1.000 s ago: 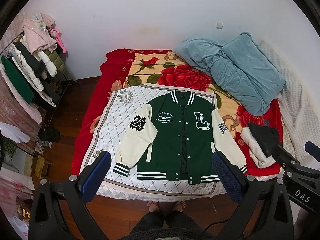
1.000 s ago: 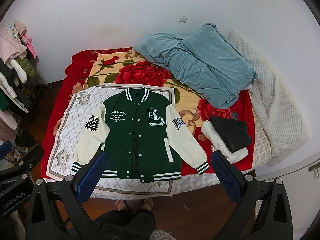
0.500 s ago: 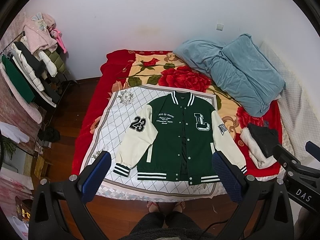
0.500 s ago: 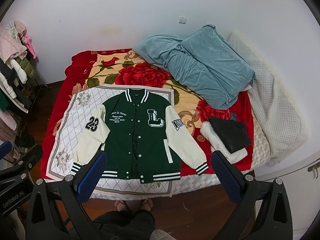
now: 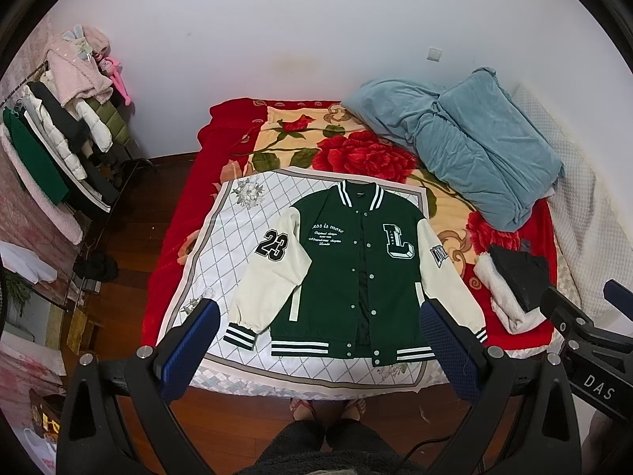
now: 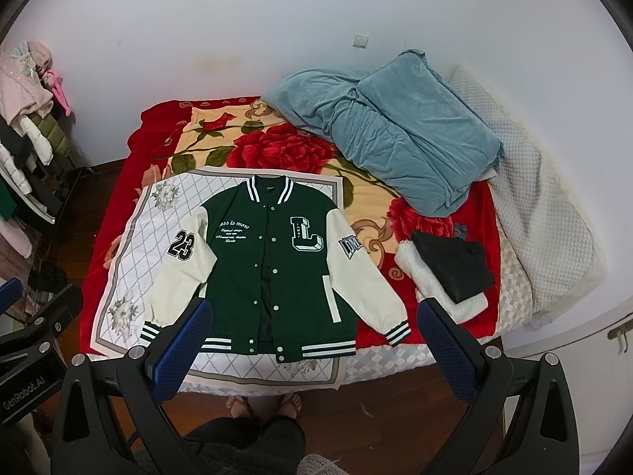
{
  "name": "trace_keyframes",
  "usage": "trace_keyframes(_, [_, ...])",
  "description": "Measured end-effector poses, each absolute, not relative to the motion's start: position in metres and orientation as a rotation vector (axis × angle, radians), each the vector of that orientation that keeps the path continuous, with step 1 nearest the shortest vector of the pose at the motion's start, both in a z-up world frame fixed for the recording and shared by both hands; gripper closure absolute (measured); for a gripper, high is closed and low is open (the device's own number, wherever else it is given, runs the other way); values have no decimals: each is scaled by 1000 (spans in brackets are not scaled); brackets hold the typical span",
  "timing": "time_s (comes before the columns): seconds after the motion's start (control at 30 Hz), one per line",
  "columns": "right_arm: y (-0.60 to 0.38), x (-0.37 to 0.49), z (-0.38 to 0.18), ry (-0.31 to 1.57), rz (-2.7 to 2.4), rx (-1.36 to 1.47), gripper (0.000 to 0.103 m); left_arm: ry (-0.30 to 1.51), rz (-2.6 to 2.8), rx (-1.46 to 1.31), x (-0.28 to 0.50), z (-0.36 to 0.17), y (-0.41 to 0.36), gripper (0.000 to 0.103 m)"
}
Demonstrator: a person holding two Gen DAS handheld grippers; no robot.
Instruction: Fold large clothes
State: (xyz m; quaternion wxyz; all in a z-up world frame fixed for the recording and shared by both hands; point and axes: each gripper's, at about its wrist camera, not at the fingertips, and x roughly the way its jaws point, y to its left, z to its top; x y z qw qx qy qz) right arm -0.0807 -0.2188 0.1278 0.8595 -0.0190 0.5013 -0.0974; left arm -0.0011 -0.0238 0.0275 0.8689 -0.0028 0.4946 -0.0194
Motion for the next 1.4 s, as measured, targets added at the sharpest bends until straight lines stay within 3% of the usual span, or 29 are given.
trace_keyframes(0.6, [-225,-68,124,995,-244,-11,0,961,-3,30,19,17,-19,0])
trace_keyframes(0.83, [-257,-32,51,1003,-342,117,1,871,59,99,66,-41,-11,0])
trace_keyframes(0.87, [-267,-31,36,998,-368,141,4,879,63,106,74,-54,-12,0])
trace_keyframes(0.9, [-276,-26,21,998,-398,150,14,890,65,109,79,-65,-12,0])
trace_keyframes(0.93, [-281,-25,6,1007,-421,153,31,898,66,110,83,-75,-13,0])
trace_keyframes(1.0, [-307,-14,-31,1062,-465,201,45,930,80,121,97,-101,-19,0])
trace_keyframes(1.2, [-399,-12,-156,1166,-538,487,48,1011,123,166,129,-178,-45,0])
trace_keyframes(1.4, [-491,-21,-292,1217,-595,769,62,1125,207,239,169,-260,-79,0])
